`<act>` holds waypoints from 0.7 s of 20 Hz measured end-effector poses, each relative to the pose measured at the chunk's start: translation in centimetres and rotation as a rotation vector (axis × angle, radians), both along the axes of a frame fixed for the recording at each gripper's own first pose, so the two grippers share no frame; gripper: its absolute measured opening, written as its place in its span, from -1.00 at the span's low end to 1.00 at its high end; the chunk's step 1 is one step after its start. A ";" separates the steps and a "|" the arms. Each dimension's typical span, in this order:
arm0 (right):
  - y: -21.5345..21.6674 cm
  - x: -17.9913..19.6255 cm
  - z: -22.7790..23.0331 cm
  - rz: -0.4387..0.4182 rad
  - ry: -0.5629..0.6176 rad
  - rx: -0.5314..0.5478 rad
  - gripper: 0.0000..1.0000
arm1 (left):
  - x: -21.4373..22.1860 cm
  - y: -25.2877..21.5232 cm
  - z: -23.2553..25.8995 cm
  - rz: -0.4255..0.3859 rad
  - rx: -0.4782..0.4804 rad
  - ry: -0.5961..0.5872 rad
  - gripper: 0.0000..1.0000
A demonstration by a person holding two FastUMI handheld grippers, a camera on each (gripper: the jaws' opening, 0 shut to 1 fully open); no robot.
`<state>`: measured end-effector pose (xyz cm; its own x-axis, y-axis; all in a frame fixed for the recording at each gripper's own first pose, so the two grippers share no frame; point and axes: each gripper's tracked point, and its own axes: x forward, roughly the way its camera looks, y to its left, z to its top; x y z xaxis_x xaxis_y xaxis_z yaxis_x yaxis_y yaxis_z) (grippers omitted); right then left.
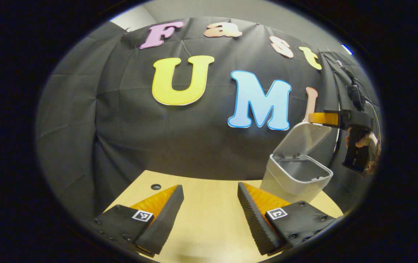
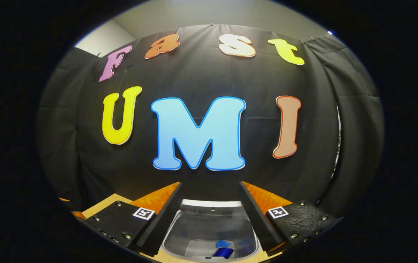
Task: Press the lid of the desktop garbage bin to open it, pick up the crumpled paper on the desktop and throw it into the bin, then pick up the pop can on the desktop and drop it into the bin, and finally close the garbage bin lid.
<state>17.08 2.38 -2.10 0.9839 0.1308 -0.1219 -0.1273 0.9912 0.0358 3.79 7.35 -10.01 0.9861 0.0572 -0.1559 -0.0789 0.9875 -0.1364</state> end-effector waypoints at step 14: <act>0.8 -4.8 -10.0 0.021 0.197 0.006 0.94 | -1.0 -0.9 -0.4 -0.005 -0.007 0.009 0.97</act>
